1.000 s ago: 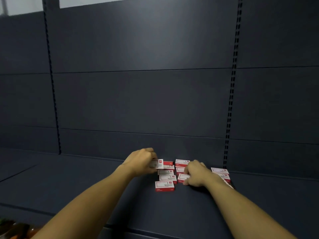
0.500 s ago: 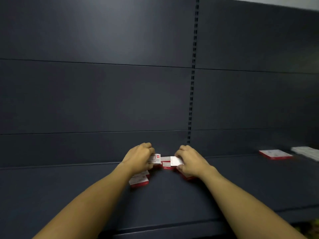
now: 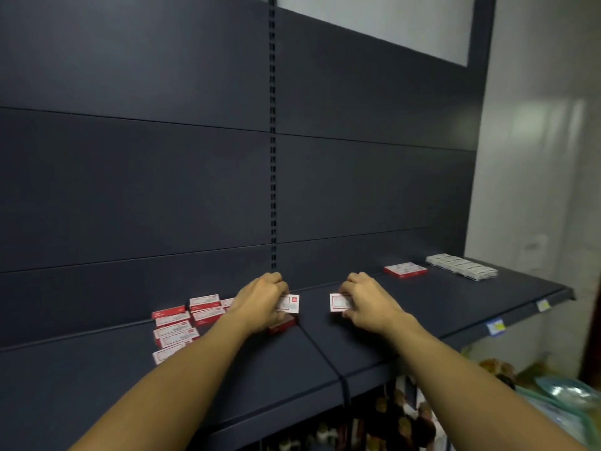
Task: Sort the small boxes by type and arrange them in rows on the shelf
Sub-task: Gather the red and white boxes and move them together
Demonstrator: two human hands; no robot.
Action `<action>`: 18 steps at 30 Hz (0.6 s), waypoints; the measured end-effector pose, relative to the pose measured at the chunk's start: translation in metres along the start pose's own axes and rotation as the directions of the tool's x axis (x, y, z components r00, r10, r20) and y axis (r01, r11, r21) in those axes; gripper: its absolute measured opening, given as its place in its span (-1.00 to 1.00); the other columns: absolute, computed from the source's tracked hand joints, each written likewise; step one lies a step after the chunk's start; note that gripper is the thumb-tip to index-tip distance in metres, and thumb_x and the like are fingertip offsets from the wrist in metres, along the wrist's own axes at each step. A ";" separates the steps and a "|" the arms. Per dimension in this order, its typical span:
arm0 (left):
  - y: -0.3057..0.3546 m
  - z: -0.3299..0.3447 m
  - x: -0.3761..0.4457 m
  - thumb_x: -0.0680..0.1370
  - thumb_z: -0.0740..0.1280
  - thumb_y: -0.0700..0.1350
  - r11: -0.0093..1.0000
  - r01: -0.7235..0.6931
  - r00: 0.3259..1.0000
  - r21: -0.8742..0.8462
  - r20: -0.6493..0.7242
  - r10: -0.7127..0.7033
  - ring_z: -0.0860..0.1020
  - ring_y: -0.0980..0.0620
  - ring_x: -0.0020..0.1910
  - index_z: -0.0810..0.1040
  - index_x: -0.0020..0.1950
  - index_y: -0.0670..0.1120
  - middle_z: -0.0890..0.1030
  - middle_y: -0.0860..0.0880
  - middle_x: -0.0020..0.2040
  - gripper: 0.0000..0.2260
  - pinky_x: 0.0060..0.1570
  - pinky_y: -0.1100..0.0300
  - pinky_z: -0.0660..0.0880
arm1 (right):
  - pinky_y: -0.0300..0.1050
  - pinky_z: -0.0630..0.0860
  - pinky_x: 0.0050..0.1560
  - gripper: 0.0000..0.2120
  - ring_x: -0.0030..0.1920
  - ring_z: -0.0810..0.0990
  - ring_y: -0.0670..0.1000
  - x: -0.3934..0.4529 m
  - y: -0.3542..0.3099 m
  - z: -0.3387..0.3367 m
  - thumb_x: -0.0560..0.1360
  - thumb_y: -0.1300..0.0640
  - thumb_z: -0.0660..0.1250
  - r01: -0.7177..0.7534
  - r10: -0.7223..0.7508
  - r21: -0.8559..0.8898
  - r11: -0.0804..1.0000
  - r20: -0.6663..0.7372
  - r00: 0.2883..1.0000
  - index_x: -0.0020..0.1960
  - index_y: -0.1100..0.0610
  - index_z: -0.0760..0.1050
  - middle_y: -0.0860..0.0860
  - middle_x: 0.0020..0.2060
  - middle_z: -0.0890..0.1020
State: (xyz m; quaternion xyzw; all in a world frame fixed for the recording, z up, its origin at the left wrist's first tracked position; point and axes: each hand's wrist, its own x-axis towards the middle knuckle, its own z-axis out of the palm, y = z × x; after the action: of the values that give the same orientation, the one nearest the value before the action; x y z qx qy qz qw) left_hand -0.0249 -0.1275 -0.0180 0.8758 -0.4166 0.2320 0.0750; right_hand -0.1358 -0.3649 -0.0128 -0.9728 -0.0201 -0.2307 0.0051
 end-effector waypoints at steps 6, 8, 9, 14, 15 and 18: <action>0.052 0.003 0.028 0.46 0.40 -0.02 0.998 -0.051 0.999 -0.029 -0.018 0.050 0.45 0.05 0.11 0.55 0.17 -0.02 0.46 0.07 0.09 -0.71 0.03 0.15 0.48 | -0.08 0.44 0.20 -0.64 0.14 0.45 0.04 -0.037 0.050 -0.019 0.42 0.03 0.48 -0.061 0.060 -0.047 0.997 -0.028 0.998 0.17 0.09 0.52 -0.01 0.08 0.50; 0.074 0.006 0.036 0.46 0.41 -0.01 0.998 -0.055 0.998 -0.037 -0.014 0.054 0.45 0.06 0.11 0.56 0.15 -0.02 0.46 0.08 0.08 -0.71 0.02 0.14 0.49 | -0.08 0.43 0.21 -0.66 0.14 0.44 0.04 -0.053 0.068 -0.025 0.43 0.04 0.47 -0.073 0.072 -0.068 0.995 -0.027 0.997 0.16 0.10 0.52 0.00 0.08 0.50; 0.086 0.007 0.039 0.45 0.41 0.00 0.998 -0.057 0.998 -0.039 -0.013 0.056 0.45 0.06 0.11 0.56 0.14 -0.01 0.46 0.08 0.08 -0.71 0.01 0.14 0.50 | -0.08 0.42 0.20 -0.67 0.14 0.44 0.04 -0.061 0.077 -0.029 0.44 0.04 0.46 -0.080 0.078 -0.080 0.994 -0.030 0.997 0.15 0.10 0.52 0.01 0.08 0.50; 0.146 0.014 0.060 0.47 0.40 0.00 0.994 -0.102 0.994 -0.044 -0.032 0.101 0.46 0.06 0.11 0.56 0.14 -0.03 0.46 0.07 0.07 -0.73 -0.05 0.20 0.44 | -0.10 0.45 0.16 -0.70 0.12 0.45 0.04 -0.097 0.127 -0.046 0.42 0.04 0.46 -0.119 0.115 -0.112 0.987 -0.048 0.992 0.12 0.06 0.53 -0.02 0.07 0.51; 0.158 0.015 0.064 0.47 0.39 0.00 0.993 -0.111 0.993 -0.043 -0.033 0.109 0.46 0.06 0.11 0.56 0.14 -0.03 0.46 0.06 0.08 -0.73 -0.05 0.20 0.44 | -0.10 0.46 0.16 -0.70 0.11 0.46 0.03 -0.103 0.137 -0.050 0.42 0.04 0.46 -0.126 0.122 -0.117 0.985 -0.045 0.992 0.13 0.06 0.53 -0.02 0.06 0.51; 0.192 0.021 0.074 0.49 0.39 -0.01 0.991 -0.129 0.992 -0.037 -0.017 0.128 0.46 0.05 0.12 0.55 0.16 -0.03 0.46 0.06 0.10 -0.73 -0.01 0.17 0.47 | -0.10 0.46 0.17 -0.68 0.12 0.45 0.02 -0.122 0.165 -0.062 0.43 0.03 0.46 -0.135 0.130 -0.135 0.982 -0.043 0.991 0.15 0.05 0.53 -0.03 0.07 0.51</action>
State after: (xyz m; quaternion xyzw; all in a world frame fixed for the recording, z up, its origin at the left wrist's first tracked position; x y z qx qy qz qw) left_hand -0.1243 -0.3092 -0.0136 0.8439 -0.4759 0.2346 0.0797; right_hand -0.2651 -0.5350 -0.0124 -0.9659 0.0607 -0.2472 -0.0466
